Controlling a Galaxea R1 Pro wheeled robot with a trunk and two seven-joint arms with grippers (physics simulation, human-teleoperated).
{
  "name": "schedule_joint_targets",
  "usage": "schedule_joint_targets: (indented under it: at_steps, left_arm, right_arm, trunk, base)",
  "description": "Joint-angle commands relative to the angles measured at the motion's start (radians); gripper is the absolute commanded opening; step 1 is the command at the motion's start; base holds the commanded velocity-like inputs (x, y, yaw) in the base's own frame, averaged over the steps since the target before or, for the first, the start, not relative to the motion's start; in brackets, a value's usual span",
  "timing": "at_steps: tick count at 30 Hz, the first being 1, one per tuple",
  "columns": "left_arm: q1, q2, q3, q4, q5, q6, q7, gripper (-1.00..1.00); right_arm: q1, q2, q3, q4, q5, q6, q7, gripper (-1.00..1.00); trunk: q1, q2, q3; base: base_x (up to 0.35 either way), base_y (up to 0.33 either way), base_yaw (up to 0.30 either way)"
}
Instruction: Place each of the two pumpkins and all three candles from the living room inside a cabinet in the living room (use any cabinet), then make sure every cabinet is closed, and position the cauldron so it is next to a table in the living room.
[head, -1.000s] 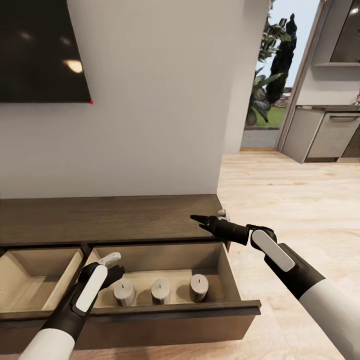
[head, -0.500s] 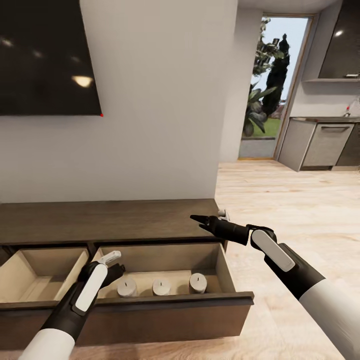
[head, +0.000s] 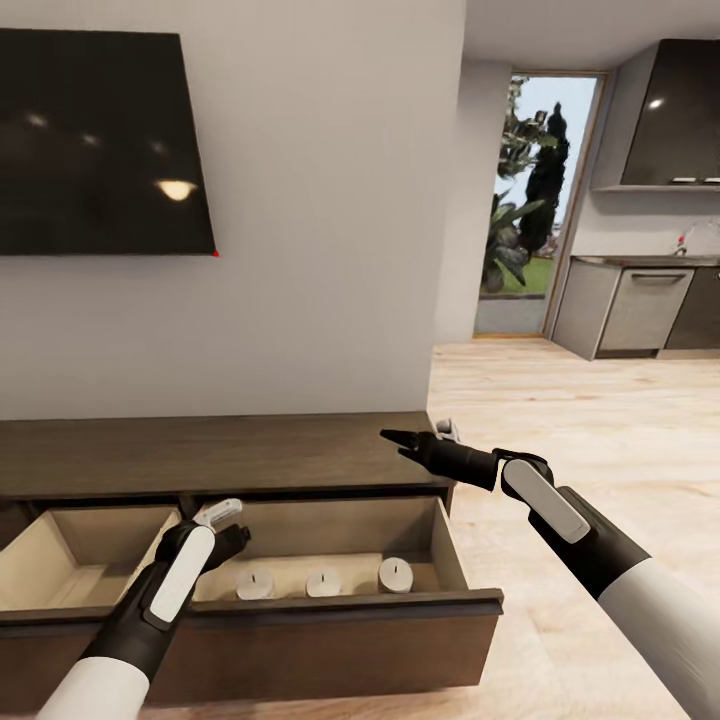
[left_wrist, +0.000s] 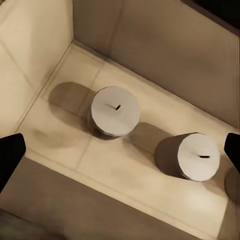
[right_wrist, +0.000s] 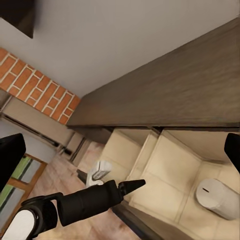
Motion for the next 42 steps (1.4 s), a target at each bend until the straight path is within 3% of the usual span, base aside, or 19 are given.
schedule_joint_targets:
  at_steps: [1,18,42]
  left_arm:
    - [-0.001,0.001,-0.003,-0.001,0.01,0.0,0.01,1.0]
    - [-0.001,0.002,-0.001,-0.052,0.009,0.0,0.01,1.0]
    - [-0.001,0.001,-0.001,-0.049,0.011,0.002,0.009,1.0]
  right_arm:
    - [-0.001,-0.001,0.002,0.0,-0.001,0.001,0.002,1.0]
    - [-0.001,-0.001,0.002,0.0,-0.001,0.001,0.002,1.0]
    - [-0.001,-0.001,0.002,0.006,0.0,-0.003,-0.002,1.0]
  trunk:
    - [-0.001,0.0,0.003]
    - [-0.01,0.008,0.068]
    - [-0.102,0.176,0.143]
  base:
    - [-0.055,0.0,0.0]
    - [-0.185,0.0,0.0]
    - [-0.337,0.0,0.0]
